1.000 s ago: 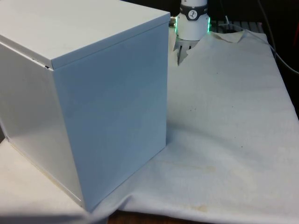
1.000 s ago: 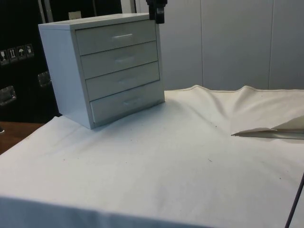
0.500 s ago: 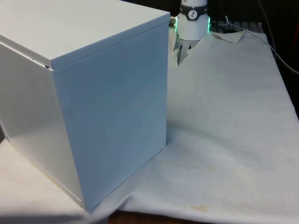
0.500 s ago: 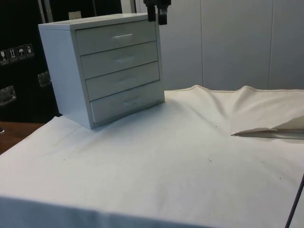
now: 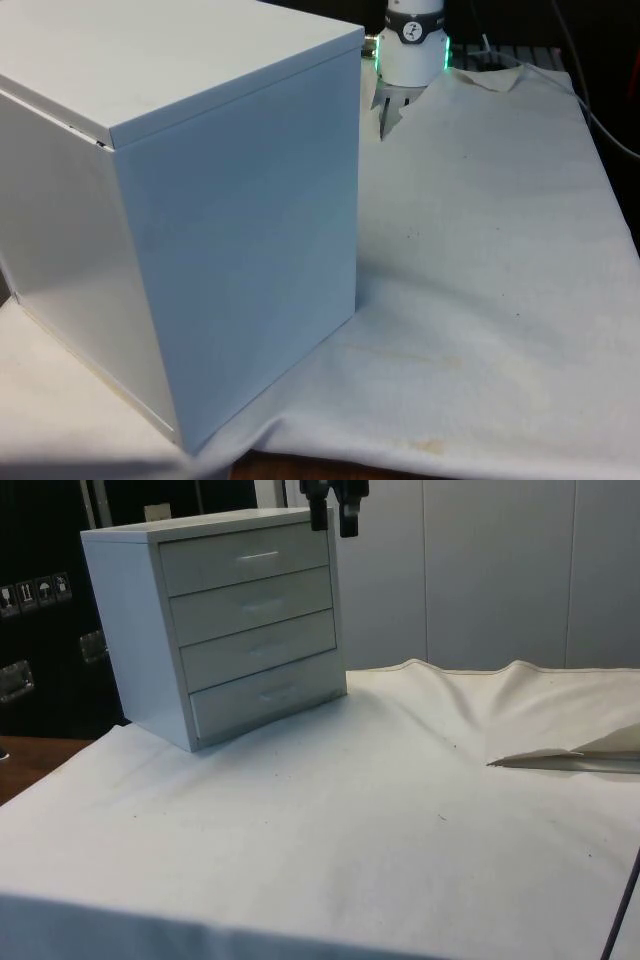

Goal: Open the drawer, then close it.

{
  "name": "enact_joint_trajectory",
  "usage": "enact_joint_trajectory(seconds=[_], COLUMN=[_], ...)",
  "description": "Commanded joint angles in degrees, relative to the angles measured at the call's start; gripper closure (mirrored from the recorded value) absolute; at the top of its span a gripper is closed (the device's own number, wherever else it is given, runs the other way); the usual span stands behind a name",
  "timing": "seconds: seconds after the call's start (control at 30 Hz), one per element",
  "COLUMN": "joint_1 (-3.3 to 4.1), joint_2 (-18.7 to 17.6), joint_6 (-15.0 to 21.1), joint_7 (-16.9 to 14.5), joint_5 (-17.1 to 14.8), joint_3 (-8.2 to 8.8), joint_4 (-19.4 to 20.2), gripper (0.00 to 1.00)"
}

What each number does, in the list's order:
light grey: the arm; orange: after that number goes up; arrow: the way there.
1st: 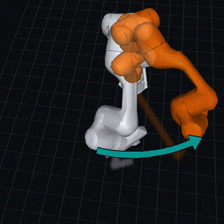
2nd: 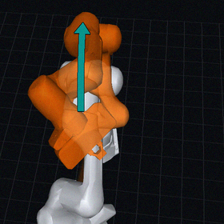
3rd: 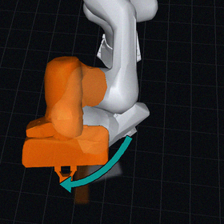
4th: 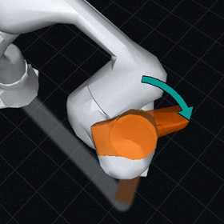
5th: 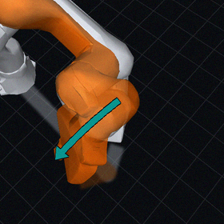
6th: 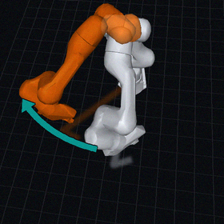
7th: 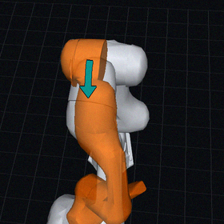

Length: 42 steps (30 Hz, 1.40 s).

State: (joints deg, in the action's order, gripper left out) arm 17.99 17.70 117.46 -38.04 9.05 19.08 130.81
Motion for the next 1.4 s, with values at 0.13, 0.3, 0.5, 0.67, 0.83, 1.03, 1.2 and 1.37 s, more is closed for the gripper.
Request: enact_joint_trajectory(seconds=[0.13,0.3,0.5,0.67,0.83,1.03,1.2,1.37], joint_1=[-0.17,-0.23,-0.29,-0.29,-0.34,-0.4,-0.4,-0.52], joint_2=[0.23,0.4,0.69,0.86,1.09,1.32,1.49,1.72], joint_6=[2.41,4.35,5.67,6.99,8.94,11.12,12.66,14.32], joint_7=[-1.66,-2.46,-2.41,-2.35,-2.06,-1.78,-1.72,-1.6], joint_5=[1.6,3.09,4.76,6.47,8.48,10.6,12.26,13.98], joint_3=[0.23,0.34,0.23,0.11,0.0,0.0,0.06,0.06], joint_4=[0.8,1.49,2.01,2.46,3.21,4.01,4.53,5.21], gripper=[0.0,0.0,0.0,0.0,0.0,0.0,0.0,0.0])
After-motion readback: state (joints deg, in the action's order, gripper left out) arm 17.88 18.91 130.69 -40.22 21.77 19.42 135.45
